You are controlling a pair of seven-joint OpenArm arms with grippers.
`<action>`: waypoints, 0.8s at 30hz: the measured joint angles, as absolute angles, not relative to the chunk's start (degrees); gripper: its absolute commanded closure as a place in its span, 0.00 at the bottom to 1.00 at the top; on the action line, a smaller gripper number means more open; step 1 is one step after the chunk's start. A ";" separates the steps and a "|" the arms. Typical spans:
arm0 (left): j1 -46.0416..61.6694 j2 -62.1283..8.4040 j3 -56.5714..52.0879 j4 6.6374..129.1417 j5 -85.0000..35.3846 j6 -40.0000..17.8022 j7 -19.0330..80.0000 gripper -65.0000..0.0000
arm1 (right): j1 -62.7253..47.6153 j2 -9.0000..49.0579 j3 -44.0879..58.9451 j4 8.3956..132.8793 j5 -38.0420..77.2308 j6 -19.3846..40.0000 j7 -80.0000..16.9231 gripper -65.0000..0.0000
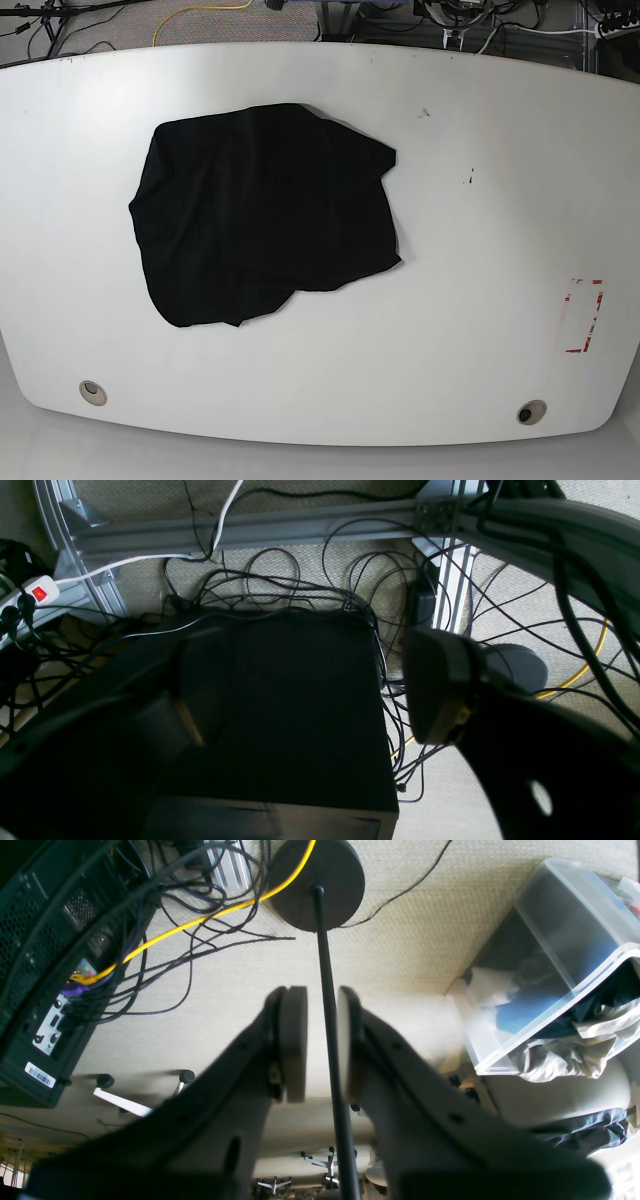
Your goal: Fold the T-shirt properly
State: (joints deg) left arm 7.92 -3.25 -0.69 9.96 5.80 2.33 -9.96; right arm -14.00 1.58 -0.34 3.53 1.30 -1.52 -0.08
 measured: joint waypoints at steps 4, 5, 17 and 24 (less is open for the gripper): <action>8.10 -3.25 -0.69 9.98 5.82 2.33 -9.93 0.24 | -14.06 1.58 -0.34 3.53 1.30 -1.52 -0.10 0.85; 8.12 -3.25 -0.69 9.98 5.80 2.33 -9.96 0.24 | -14.06 1.58 -0.32 3.53 1.30 -1.52 -0.12 0.85; 8.19 -3.40 -0.71 9.91 5.78 2.31 -9.91 0.25 | -13.72 1.50 -0.36 4.08 1.32 -1.43 0.05 0.84; 8.54 -5.17 -0.82 10.02 5.78 1.74 -9.61 0.25 | -13.98 1.26 -0.32 8.80 1.30 -1.06 1.72 0.84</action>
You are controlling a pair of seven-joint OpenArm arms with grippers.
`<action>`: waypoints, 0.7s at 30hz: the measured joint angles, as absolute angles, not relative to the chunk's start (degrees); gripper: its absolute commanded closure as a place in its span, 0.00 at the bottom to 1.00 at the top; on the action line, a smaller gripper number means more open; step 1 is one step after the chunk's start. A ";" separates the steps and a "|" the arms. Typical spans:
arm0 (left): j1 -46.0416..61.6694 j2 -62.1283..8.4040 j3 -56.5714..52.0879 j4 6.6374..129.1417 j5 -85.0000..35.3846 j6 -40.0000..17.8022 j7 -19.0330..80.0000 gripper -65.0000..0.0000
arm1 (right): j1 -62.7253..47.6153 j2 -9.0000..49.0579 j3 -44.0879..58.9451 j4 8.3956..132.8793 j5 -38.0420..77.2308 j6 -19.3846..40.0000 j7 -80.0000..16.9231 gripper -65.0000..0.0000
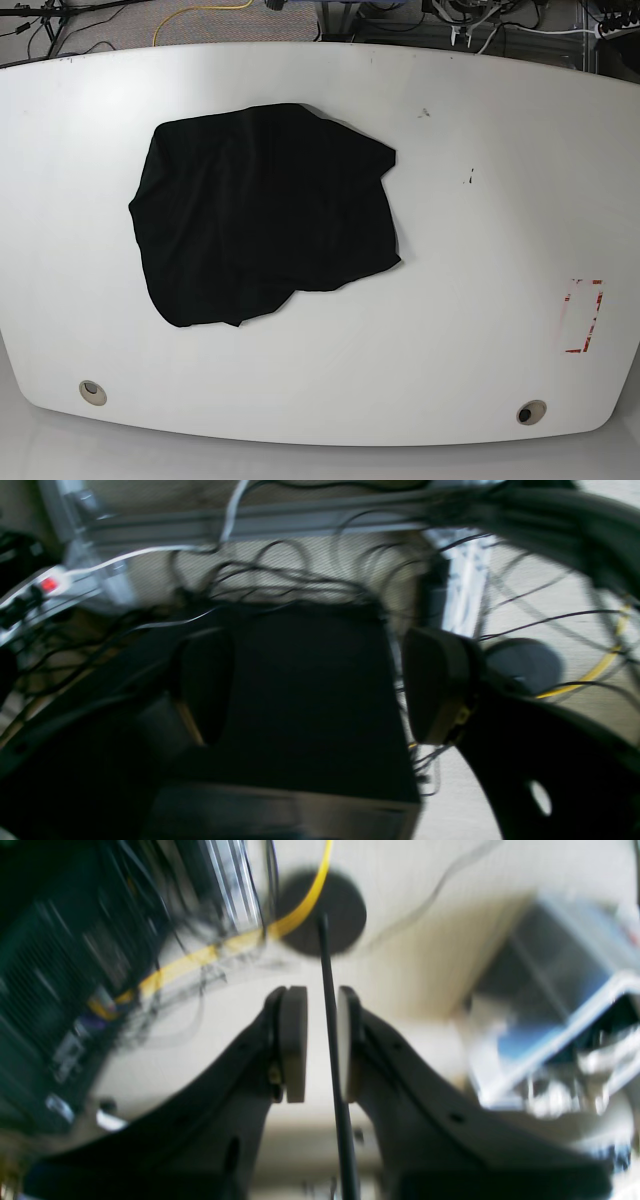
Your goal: Fold the T-shirt properly
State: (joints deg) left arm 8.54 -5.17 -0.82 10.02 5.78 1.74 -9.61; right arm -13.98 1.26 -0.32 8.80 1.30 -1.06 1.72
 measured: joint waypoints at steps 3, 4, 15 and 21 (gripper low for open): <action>8.58 -5.45 -0.82 10.02 5.78 1.76 -9.69 0.25 | -14.11 1.15 -0.32 9.39 1.30 -1.04 1.87 0.84; 8.58 -5.45 -0.86 10.02 5.78 1.96 -9.69 0.25 | -14.26 1.10 -0.32 9.37 1.32 -1.06 1.61 0.84; 9.34 -4.93 -0.86 10.92 5.78 1.69 -9.91 0.26 | -15.62 1.13 -0.32 8.99 1.30 -1.06 1.06 0.85; 14.09 -5.13 -0.86 18.41 5.76 1.69 -9.87 0.26 | -17.78 1.10 -0.32 13.41 1.32 -1.13 5.21 0.85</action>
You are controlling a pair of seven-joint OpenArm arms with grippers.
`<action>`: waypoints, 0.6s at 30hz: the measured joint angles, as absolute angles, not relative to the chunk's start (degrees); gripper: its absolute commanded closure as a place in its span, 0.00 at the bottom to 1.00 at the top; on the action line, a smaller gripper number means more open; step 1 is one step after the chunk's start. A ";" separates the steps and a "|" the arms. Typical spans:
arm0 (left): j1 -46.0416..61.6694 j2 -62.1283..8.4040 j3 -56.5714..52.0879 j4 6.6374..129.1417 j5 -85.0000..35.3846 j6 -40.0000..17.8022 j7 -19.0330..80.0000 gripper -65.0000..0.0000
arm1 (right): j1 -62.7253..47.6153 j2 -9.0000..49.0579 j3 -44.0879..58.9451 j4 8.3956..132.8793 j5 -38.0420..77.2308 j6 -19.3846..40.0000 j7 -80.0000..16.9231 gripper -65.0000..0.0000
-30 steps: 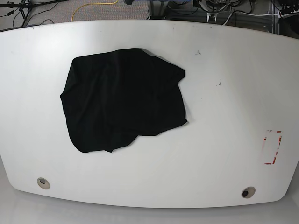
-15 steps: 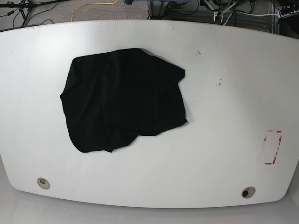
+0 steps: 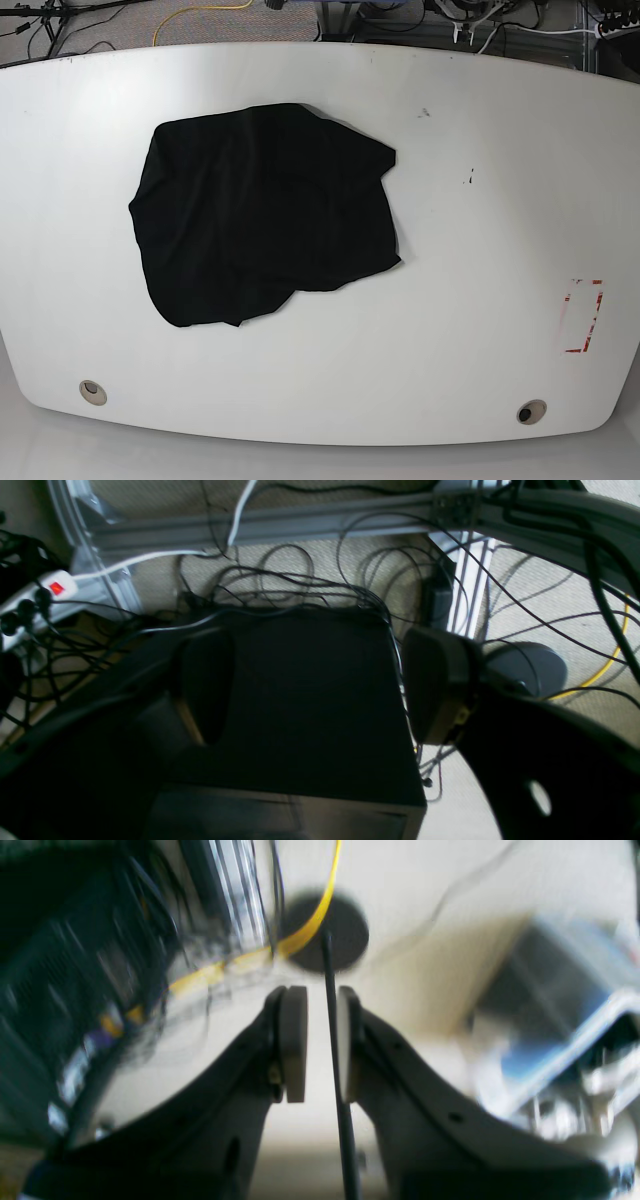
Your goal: Fold the T-shirt properly
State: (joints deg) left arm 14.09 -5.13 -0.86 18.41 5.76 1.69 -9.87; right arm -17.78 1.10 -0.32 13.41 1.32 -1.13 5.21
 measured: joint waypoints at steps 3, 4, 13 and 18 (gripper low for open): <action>17.61 -5.08 -0.86 23.90 5.78 1.67 -9.76 0.26 | -20.60 1.13 -0.32 18.79 1.32 -1.43 4.71 0.85; 18.65 -5.04 -0.86 25.47 5.78 1.63 -9.74 0.26 | -21.58 1.13 -0.32 20.58 1.30 -1.50 4.32 0.85; 26.39 -5.13 -0.86 37.47 5.76 1.67 -8.95 0.26 | -29.47 1.04 -0.03 36.71 1.39 -1.48 0.51 0.85; 31.44 -5.13 -0.93 44.27 5.69 1.69 -9.10 0.26 | -33.06 1.08 -0.03 44.95 1.37 -1.50 -0.75 0.85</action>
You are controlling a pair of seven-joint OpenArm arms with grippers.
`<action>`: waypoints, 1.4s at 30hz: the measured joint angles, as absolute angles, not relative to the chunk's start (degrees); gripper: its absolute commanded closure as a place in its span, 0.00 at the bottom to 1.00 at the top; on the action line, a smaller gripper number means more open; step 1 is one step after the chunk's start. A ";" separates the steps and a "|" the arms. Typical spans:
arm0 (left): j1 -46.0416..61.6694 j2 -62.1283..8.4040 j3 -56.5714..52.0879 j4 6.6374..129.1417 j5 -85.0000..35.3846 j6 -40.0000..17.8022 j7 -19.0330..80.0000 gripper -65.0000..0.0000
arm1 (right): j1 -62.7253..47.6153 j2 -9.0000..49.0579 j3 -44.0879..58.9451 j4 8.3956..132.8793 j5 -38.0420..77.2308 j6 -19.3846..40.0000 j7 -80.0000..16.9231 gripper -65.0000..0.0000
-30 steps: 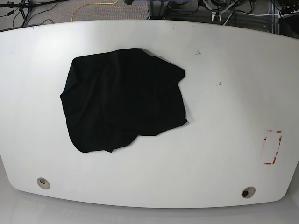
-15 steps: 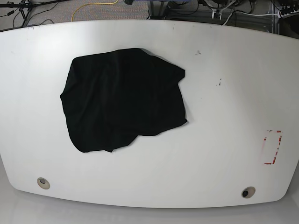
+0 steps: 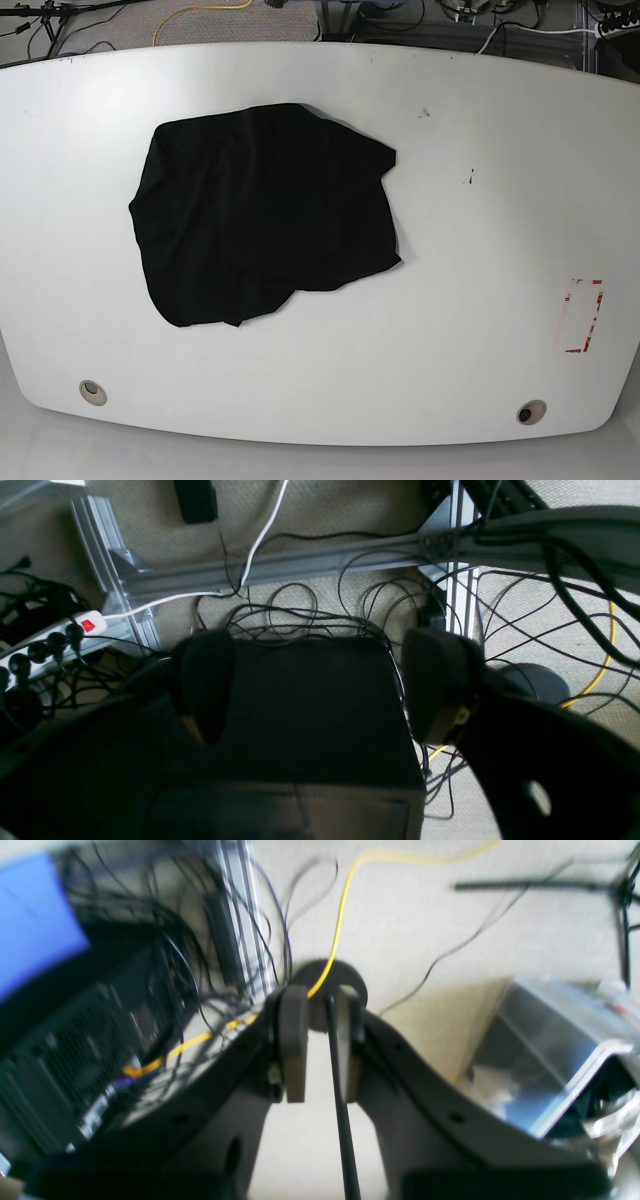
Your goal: Fold the T-shirt properly
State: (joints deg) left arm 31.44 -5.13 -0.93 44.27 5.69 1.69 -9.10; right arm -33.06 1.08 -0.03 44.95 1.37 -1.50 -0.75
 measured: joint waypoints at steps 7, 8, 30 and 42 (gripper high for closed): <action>41.08 -5.13 -1.08 57.54 5.52 1.67 -8.82 0.26 | -40.53 1.10 0.05 57.74 1.58 -1.45 -3.95 0.86; 42.33 -5.15 -1.08 59.35 5.56 1.67 -8.49 0.26 | -41.65 1.06 0.08 59.27 1.56 -1.41 -4.45 0.86; 65.65 -6.90 -6.94 97.73 2.39 1.52 -8.47 0.26 | -62.98 1.45 0.08 94.67 1.48 -1.54 -7.60 0.86; 75.13 -7.01 -7.99 111.74 -4.45 1.50 -8.58 0.26 | -69.84 1.89 4.01 109.51 1.34 -1.13 -7.66 0.86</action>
